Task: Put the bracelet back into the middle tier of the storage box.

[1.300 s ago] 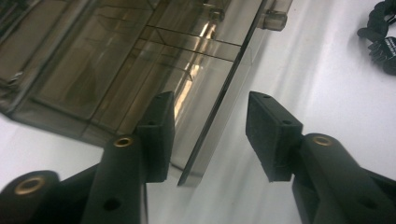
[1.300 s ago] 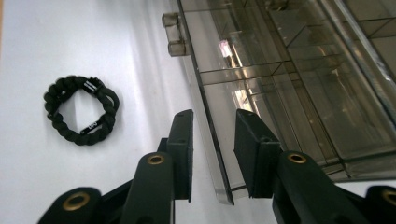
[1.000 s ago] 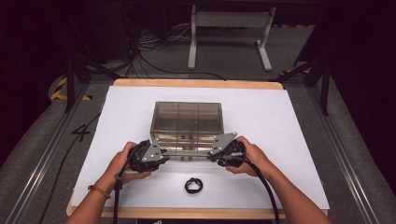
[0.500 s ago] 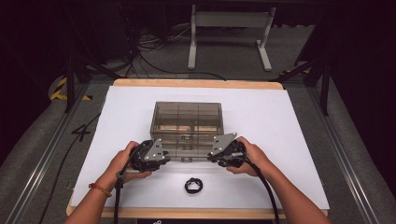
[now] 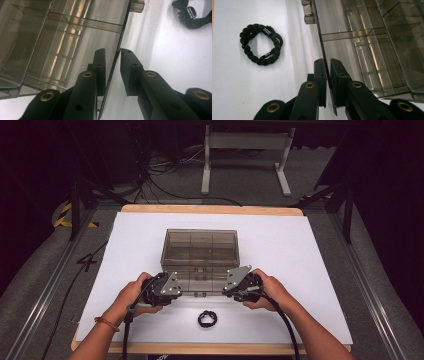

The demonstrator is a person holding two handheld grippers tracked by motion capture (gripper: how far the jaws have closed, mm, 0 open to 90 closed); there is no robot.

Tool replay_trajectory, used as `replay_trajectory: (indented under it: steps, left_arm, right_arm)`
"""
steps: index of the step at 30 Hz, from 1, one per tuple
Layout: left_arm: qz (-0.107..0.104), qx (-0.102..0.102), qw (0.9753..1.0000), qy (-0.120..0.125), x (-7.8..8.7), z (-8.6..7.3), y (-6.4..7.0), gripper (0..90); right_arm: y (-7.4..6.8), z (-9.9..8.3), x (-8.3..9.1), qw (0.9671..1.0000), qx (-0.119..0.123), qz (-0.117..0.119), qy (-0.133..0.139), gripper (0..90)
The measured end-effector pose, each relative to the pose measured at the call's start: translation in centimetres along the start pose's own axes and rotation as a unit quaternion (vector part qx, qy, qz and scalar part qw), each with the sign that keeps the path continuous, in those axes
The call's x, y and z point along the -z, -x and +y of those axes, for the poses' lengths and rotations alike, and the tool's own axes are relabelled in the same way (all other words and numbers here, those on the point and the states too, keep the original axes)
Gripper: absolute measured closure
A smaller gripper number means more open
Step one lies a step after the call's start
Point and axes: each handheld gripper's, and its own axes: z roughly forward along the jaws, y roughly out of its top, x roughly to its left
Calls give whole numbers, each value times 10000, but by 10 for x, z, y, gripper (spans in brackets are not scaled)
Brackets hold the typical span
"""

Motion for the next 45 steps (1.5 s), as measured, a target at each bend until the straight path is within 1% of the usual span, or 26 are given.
replay_trajectory:
  steps: [2, 3, 4, 7, 12, 14, 21, 26, 33, 36, 37, 38, 39, 40, 42, 43, 45]
  left_arm:
    - [14, -26, 10000, 1, 0, 0, 0, 756]
    - [-28, -22, 10000, 13, 1, 0, 1, 757]
    - [3, 6, 10000, 11, 1, -1, 1, 756]
    - [34, -28, 10000, 33, 1, -1, 2, 751]
    - [68, 24, 10000, 50, 1, -3, 3, 747]
    - [72, 17, 9999, 95, 1, -3, 3, 740]
    - [191, 40, 9997, 132, 2, -4, 4, 716]
    - [193, 73, 9996, 166, 3, -6, 4, 696]
    - [184, 85, 9996, 172, 3, -6, 4, 694]
    - [175, 86, 9997, 140, 3, -6, 5, 692]
    - [226, 70, 9996, 121, 4, -7, 5, 692]
    - [212, 75, 9997, 98, 5, -7, 5, 678]
    - [233, 88, 9996, 122, 6, -9, 6, 666]
    - [243, 150, 9995, 158, 8, -11, 6, 649]
    - [273, 203, 9991, 270, 13, -16, 4, 641]
    - [308, 239, 9986, 363, 17, -19, 3, 635]
    - [353, 312, 9975, 534, 23, -23, 3, 606]
  right_arm:
    - [0, 0, 0, 10000, 2, 0, 3, 845]
    - [0, 0, 0, 10000, 4, 19, 5, 846]
    - [-1, 0, 0, 10000, -4, 71, 4, 846]
    - [-1, 0, 1, 10000, -21, 53, 17, 844]
    - [-2, -1, 0, 10000, -40, 56, 41, 843]
    - [-2, -1, 0, 10000, -49, 66, 31, 840]
    - [-2, -1, -1, 10000, -60, 9, 37, 818]
    - [-2, -1, -2, 10000, -64, -19, 28, 806]
    - [-2, -2, -2, 9999, -91, -19, 44, 787]
    - [-2, -2, -1, 10000, -80, 12, 26, 780]
    - [-2, -2, -1, 10000, -88, 24, 38, 778]
    - [-2, -3, -1, 10000, -75, 4, 0, 760]
    - [-2, -3, 0, 10000, -74, -4, -4, 745]
    - [-1, -4, 1, 10000, -69, -11, 37, 729]
    - [0, -7, 6, 9998, -143, -52, 128, 729]
    - [0, -8, 8, 9996, -180, -110, 161, 721]
    - [1, -12, 14, 9992, -239, -140, 294, 720]
